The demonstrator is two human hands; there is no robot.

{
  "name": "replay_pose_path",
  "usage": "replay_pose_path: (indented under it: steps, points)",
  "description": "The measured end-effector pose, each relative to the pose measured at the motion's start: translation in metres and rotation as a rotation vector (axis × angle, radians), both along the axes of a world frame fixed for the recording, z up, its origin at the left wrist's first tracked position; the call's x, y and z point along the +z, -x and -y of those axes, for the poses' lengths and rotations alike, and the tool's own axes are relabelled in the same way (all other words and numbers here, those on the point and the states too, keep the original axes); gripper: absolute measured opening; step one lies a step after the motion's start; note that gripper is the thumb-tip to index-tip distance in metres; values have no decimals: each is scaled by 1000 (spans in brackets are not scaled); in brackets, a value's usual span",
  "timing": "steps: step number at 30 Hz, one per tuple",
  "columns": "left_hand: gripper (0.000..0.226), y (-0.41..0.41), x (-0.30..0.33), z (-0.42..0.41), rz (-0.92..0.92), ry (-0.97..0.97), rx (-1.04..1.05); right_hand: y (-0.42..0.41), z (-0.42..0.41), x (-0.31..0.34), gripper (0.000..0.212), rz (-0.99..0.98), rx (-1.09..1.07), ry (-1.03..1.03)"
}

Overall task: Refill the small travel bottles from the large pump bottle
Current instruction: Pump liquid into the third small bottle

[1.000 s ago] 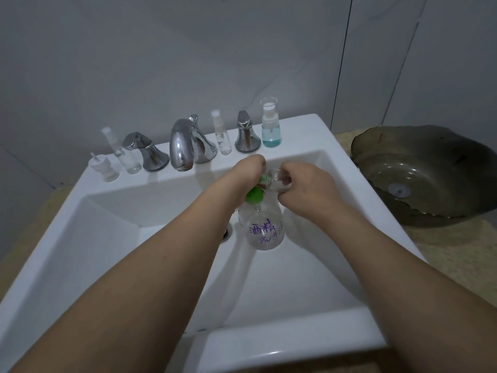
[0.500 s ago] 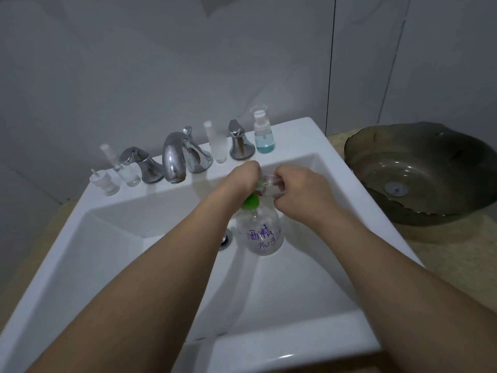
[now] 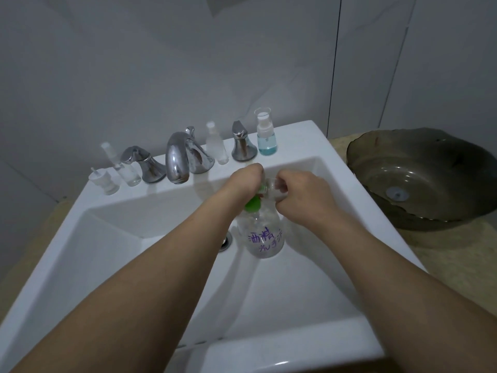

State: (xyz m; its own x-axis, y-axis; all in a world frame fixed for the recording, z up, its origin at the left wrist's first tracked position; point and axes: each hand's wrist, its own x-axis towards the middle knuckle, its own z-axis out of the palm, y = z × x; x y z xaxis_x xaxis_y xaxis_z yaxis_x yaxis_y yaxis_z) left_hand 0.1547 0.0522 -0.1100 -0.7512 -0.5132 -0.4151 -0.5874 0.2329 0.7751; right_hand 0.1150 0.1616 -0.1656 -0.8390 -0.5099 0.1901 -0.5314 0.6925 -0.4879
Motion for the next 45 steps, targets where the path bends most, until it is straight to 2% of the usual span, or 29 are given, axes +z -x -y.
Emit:
replay_pose_path:
  steps: [5, 17, 23, 29, 36, 45]
  points:
    - [22, -2, 13, 2, 9, 0, -36, -3, 1, 5, 25, -36, -5, 70]
    - [24, -3, 4, -1, 72, 47, -40, 2, 2, -3, 24, -14, -5, -42]
    - [27, -2, -2, 1, 6, 69, 21, 1, 2, -1, 23, -7, 4, -6]
    - [26, -3, 19, 1, 57, 42, -71, 2, 2, 2, 24, -68, 13, 72]
    - [30, -3, 17, -3, 71, 90, -51, 4, 2, 2, 27, -75, 7, 27]
    - [16, -5, 11, -9, 86, 57, -46, 5, 2, -3, 26, -12, 2, -25]
